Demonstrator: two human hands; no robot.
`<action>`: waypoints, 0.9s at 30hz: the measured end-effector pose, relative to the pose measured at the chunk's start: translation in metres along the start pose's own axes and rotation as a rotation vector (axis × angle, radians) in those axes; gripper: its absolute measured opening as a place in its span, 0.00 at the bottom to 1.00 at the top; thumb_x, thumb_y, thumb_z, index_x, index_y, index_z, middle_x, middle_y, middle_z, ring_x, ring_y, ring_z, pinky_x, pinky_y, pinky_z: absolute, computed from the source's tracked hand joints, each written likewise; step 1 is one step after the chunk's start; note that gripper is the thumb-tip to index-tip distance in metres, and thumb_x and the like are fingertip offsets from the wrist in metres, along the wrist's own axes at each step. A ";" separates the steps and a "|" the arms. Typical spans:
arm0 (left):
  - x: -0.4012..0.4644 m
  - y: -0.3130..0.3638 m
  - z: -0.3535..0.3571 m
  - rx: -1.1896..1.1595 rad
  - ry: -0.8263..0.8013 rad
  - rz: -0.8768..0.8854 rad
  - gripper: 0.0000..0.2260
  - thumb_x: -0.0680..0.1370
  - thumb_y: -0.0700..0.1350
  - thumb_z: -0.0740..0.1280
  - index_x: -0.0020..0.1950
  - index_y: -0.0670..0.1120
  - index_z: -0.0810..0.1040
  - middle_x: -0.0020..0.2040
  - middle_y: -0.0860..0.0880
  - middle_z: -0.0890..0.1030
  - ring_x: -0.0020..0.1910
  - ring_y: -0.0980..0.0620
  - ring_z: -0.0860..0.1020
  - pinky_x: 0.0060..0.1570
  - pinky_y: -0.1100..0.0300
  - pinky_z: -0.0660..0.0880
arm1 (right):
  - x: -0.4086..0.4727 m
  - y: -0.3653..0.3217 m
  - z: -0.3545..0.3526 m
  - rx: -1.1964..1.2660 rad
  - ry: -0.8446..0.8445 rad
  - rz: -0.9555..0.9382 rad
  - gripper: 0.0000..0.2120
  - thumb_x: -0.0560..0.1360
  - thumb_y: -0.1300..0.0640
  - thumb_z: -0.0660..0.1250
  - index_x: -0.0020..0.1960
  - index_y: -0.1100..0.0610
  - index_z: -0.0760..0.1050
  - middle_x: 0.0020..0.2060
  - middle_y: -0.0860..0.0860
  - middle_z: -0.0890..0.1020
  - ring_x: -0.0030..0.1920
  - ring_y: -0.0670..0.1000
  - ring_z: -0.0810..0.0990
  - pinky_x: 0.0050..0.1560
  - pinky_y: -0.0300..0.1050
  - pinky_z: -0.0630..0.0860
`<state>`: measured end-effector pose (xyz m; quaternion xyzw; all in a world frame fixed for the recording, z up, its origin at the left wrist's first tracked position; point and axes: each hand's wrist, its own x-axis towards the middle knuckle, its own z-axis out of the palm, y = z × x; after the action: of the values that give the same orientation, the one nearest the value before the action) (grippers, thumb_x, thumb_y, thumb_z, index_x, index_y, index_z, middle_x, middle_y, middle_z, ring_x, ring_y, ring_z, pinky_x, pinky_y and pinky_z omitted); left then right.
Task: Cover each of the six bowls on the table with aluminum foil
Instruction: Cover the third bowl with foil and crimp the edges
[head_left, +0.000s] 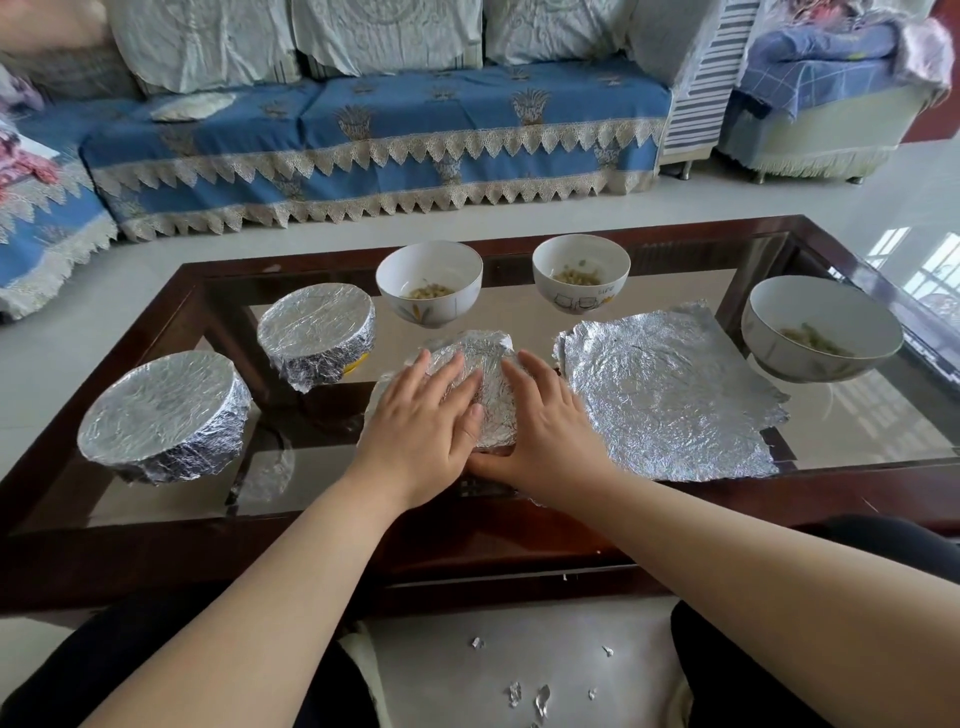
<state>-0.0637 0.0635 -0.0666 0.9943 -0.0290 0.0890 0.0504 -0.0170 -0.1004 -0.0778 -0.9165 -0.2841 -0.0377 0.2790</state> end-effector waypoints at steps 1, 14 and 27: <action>0.000 0.000 0.000 0.002 -0.010 -0.004 0.35 0.78 0.61 0.37 0.79 0.51 0.62 0.80 0.50 0.59 0.80 0.45 0.51 0.76 0.52 0.44 | 0.000 0.000 0.000 0.002 -0.007 0.001 0.53 0.63 0.27 0.62 0.78 0.55 0.54 0.77 0.53 0.56 0.76 0.53 0.55 0.74 0.50 0.54; 0.027 0.009 -0.025 -0.193 -0.054 -0.090 0.26 0.82 0.57 0.43 0.81 0.54 0.55 0.82 0.54 0.50 0.80 0.53 0.44 0.76 0.55 0.41 | 0.013 0.005 -0.029 -0.005 -0.188 -0.010 0.53 0.65 0.23 0.50 0.80 0.53 0.45 0.78 0.49 0.39 0.78 0.48 0.41 0.76 0.49 0.43; 0.034 0.007 -0.010 -0.021 -0.231 -0.103 0.24 0.85 0.53 0.44 0.82 0.56 0.43 0.81 0.54 0.38 0.79 0.52 0.36 0.78 0.50 0.37 | 0.015 0.009 -0.024 -0.304 -0.259 -0.078 0.35 0.80 0.36 0.41 0.79 0.56 0.44 0.78 0.51 0.41 0.77 0.48 0.36 0.77 0.50 0.40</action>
<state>-0.0323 0.0557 -0.0501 0.9976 0.0155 -0.0290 0.0618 0.0029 -0.1115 -0.0586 -0.9336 -0.3439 0.0271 0.0971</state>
